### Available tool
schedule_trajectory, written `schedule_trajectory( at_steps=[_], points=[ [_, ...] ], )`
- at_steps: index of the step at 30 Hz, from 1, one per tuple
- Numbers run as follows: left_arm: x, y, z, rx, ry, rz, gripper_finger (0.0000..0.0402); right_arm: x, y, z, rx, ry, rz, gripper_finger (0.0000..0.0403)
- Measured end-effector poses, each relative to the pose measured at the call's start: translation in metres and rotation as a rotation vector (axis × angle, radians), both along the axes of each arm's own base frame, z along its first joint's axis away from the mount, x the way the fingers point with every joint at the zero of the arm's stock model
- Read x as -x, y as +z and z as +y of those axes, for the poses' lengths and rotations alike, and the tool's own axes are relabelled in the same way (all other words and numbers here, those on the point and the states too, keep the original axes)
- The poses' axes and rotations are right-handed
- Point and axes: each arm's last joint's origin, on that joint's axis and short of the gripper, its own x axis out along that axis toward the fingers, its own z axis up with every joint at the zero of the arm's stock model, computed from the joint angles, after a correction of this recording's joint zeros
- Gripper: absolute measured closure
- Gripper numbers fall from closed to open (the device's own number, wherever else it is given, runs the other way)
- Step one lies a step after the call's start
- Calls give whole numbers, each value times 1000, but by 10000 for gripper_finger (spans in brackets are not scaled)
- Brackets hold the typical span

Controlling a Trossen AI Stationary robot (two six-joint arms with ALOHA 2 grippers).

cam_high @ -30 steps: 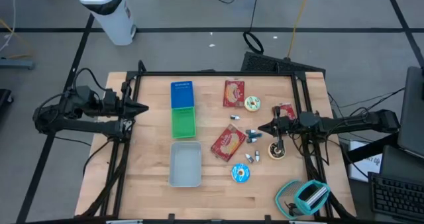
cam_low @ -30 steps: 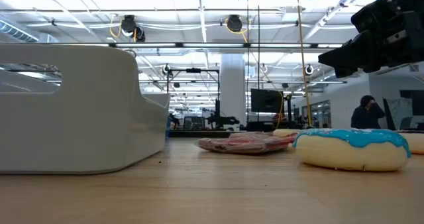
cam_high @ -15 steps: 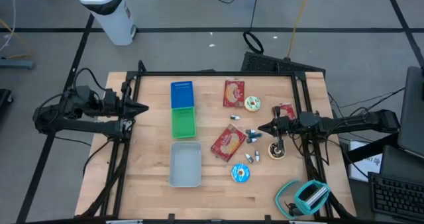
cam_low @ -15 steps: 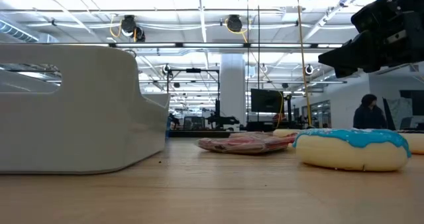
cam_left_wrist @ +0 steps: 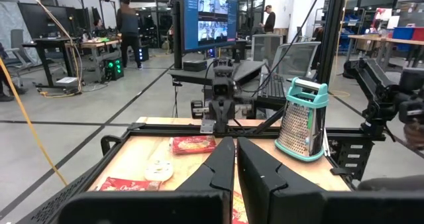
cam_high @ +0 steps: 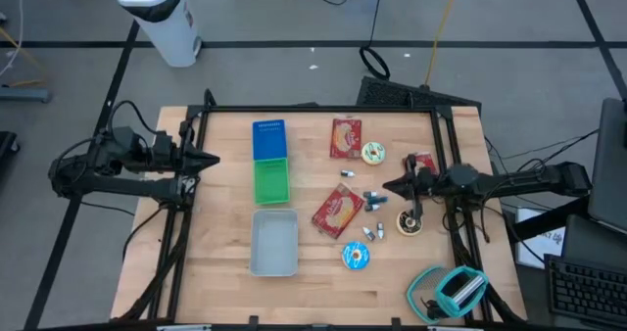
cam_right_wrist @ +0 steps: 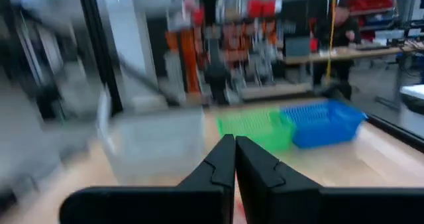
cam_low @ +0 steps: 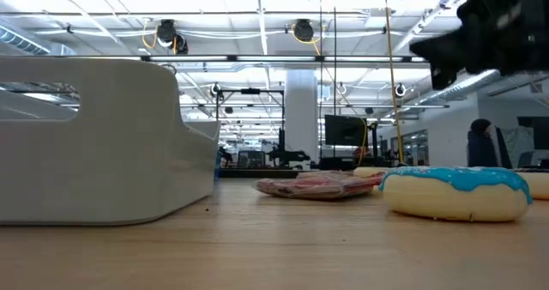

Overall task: Pick & Place Food Item
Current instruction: Put the right popcorn pack into the gray bin

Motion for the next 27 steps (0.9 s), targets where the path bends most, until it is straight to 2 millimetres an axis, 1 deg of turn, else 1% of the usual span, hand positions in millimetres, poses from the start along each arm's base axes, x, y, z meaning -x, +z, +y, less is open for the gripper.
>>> schedule_trajectory(
  at_steps=[4,8,11,17,23,27],
  points=[
    [0,0,0,0,0,0,380,3,16,0,-161,33,-171,399],
    [0,0,0,0,0,0,380,7,26,0,-191,50,-273,399],
    [0,0,0,0,0,0,380,7,27,-1,-176,13,-291,399],
    [0,0,0,0,0,-1,380,7,26,-1,-71,-13,-277,399],
    [0,0,0,0,0,0,380,7,26,-1,-78,-10,-277,398],
    [0,0,0,0,0,0,380,7,29,-3,-89,-64,-311,392]
  ],
)
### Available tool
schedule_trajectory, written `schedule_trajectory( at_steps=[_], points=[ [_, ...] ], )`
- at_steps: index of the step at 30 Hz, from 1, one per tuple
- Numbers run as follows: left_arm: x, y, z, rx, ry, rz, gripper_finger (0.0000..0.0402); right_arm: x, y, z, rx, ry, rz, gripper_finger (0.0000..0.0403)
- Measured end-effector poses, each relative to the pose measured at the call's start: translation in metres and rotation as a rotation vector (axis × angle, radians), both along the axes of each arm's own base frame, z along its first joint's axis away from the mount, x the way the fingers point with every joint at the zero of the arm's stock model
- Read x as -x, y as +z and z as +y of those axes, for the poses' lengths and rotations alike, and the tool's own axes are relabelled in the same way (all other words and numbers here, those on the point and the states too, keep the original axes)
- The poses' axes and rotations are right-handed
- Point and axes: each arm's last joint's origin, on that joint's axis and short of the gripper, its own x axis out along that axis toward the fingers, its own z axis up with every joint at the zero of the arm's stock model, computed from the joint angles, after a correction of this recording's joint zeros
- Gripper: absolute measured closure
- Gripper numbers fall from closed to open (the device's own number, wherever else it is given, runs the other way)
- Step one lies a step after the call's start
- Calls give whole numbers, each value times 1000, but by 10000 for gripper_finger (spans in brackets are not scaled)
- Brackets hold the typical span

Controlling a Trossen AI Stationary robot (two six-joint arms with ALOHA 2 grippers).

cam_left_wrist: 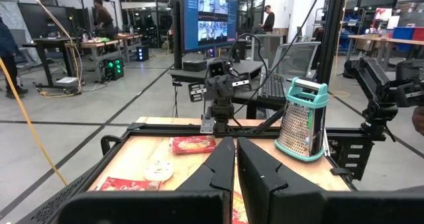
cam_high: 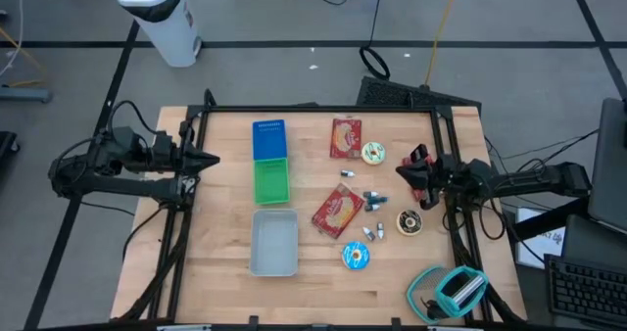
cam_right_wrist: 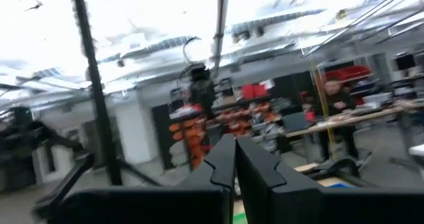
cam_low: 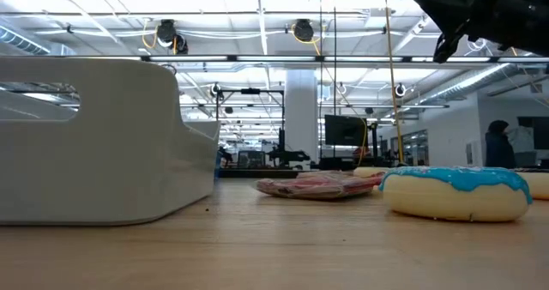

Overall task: Pick & Place Food Item
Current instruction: Put the right popcorn pack into the gray bin

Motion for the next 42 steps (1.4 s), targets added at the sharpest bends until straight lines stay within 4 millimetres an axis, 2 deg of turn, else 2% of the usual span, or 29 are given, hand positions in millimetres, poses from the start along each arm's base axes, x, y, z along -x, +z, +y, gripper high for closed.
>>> schedule_trajectory(
  at_steps=[3,10,14,19,26,28,33,36,42],
  points=[
    [0,0,0,0,0,0,380,-3,-2,1,-1,19,31,358],
    [0,0,0,0,0,0,380,-12,3,4,47,63,61,224],
    [0,0,0,0,0,0,380,-15,-2,4,93,46,118,175],
    [0,0,0,0,0,0,380,-16,-4,3,126,29,153,155],
    [-7,7,0,3,-1,-91,380,-16,-5,3,121,32,162,160],
    [-17,-6,-1,-58,-28,-28,380,-16,-5,3,119,32,162,164],
    [-47,-61,-1,-75,-48,95,380,-16,-5,3,119,32,162,171],
    [-50,-87,-1,-32,-47,156,380,-15,-4,3,119,32,157,171],
    [-41,-109,-2,-46,-49,79,380,-14,-3,3,119,31,148,172]
  ],
)
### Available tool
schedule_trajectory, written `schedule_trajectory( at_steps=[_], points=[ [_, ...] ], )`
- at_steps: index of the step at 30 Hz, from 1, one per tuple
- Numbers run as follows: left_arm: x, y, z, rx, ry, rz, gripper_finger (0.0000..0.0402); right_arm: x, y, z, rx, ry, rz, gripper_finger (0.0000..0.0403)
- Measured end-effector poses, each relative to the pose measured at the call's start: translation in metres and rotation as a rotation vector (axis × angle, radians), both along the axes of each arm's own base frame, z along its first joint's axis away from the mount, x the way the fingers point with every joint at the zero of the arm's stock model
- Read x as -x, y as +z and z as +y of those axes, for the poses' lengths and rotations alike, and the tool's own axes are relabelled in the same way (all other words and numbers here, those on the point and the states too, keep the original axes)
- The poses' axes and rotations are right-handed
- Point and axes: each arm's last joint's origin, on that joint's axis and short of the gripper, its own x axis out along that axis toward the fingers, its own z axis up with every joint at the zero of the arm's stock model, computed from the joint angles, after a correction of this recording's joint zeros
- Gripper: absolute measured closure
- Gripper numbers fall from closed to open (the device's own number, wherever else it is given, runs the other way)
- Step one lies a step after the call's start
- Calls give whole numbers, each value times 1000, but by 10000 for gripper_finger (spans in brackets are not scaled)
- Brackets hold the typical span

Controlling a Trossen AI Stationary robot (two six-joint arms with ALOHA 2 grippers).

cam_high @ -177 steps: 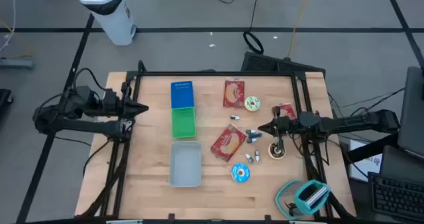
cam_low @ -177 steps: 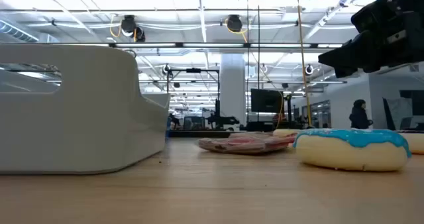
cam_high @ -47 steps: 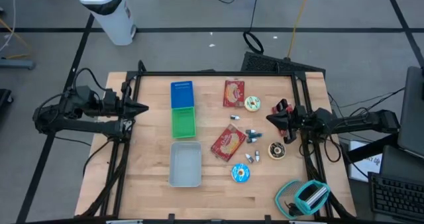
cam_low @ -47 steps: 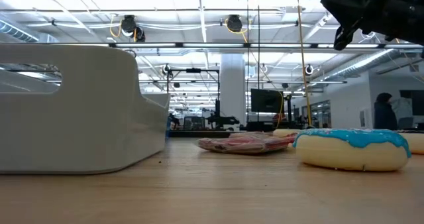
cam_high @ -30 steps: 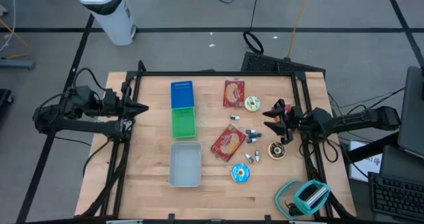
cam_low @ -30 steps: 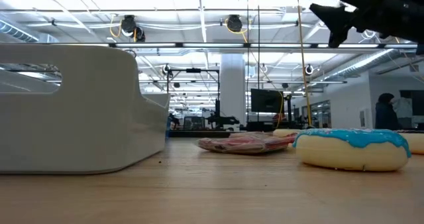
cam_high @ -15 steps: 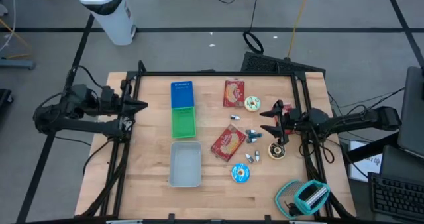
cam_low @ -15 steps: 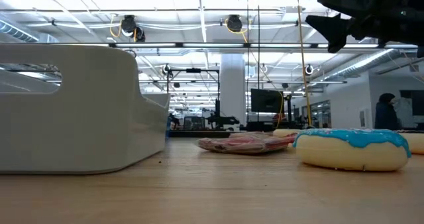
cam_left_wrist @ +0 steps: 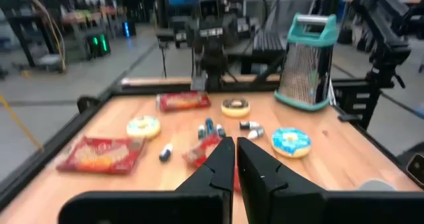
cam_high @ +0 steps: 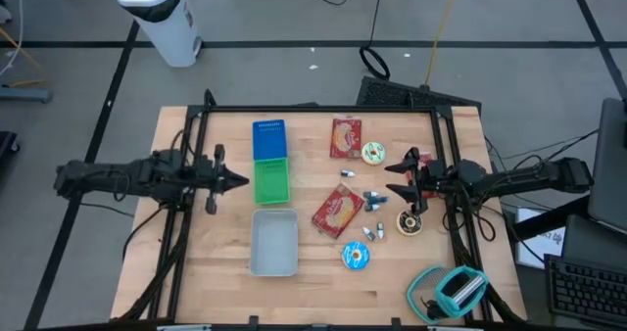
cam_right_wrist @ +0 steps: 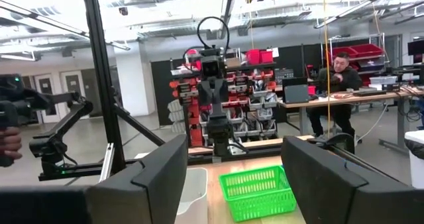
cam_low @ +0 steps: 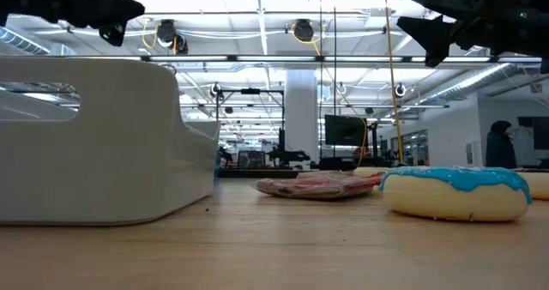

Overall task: Pick & Place Food Item
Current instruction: Put the right popcorn pack into the gray bin

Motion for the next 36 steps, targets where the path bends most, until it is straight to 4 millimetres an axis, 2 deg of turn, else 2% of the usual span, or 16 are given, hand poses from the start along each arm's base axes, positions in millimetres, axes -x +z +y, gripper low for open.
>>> schedule_trajectory(
  at_steps=[7,10,15,18,21,24,30,36],
  points=[
    [14,-26,0,17,1,-78,380,1,-7,0,-12,-5,79,168],
    [19,-35,0,28,0,-113,380,-1,-7,-2,-30,-55,169,169],
    [24,-41,0,36,-1,-154,380,-6,17,-7,-33,-238,518,172],
    [24,-45,0,27,-1,-151,380,-4,30,-11,-109,-426,752,172],
    [23,-48,0,19,0,-145,380,-4,32,-16,-217,-578,942,172],
    [23,-52,0,18,0,-134,380,-10,20,-21,-294,-661,1105,172],
    [23,-51,0,5,1,-144,380,-27,-19,-41,-346,-783,1386,173],
    [23,-51,0,1,2,-144,380,-31,-47,-69,-438,-924,1554,173]
  ],
)
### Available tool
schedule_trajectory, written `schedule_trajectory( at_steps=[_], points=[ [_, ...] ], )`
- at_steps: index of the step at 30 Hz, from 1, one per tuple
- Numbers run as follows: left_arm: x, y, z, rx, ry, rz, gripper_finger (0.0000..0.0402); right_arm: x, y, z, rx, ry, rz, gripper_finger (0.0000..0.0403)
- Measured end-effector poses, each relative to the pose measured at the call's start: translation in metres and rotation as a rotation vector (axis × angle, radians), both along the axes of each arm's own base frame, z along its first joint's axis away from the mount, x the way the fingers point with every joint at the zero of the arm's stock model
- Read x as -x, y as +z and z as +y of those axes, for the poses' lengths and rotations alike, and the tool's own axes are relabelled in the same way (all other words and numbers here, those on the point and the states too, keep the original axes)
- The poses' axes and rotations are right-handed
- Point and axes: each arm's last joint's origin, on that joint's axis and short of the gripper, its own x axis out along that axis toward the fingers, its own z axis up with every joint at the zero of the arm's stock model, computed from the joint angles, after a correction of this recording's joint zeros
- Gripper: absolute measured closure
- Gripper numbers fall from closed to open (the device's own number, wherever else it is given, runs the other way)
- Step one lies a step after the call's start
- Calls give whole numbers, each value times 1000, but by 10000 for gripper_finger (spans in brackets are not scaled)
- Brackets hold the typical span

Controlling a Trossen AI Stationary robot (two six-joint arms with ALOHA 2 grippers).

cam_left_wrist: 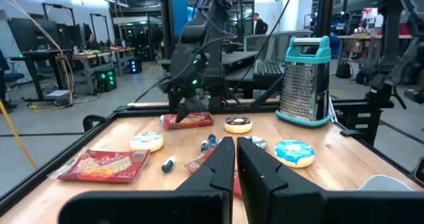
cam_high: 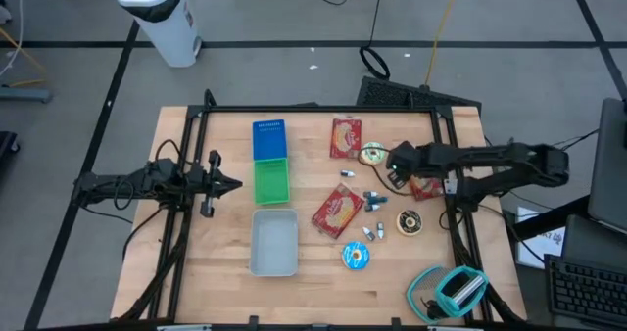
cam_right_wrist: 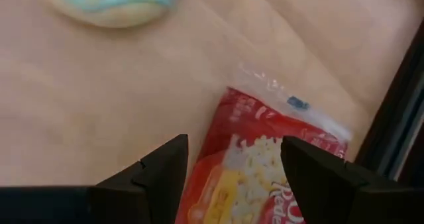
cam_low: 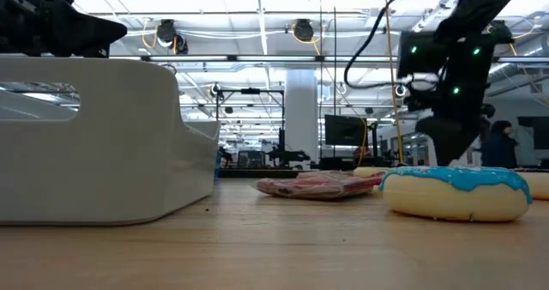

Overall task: Pick & Place Food Item
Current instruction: Put the right popcorn pack into the gray bin

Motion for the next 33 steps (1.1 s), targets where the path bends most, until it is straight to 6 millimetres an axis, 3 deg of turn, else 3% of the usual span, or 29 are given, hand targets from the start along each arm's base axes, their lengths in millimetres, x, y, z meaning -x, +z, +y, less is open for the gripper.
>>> schedule_trajectory(
  at_steps=[11,25,33],
  points=[
    [0,0,0,28,-2,2,380,-3,-21,-22,-120,-84,31,187],
    [0,0,0,26,-2,1,380,-3,-23,-23,-138,-100,21,388],
    [0,0,0,26,-2,1,380,1,-4,-18,-98,-50,-69,397]
  ],
)
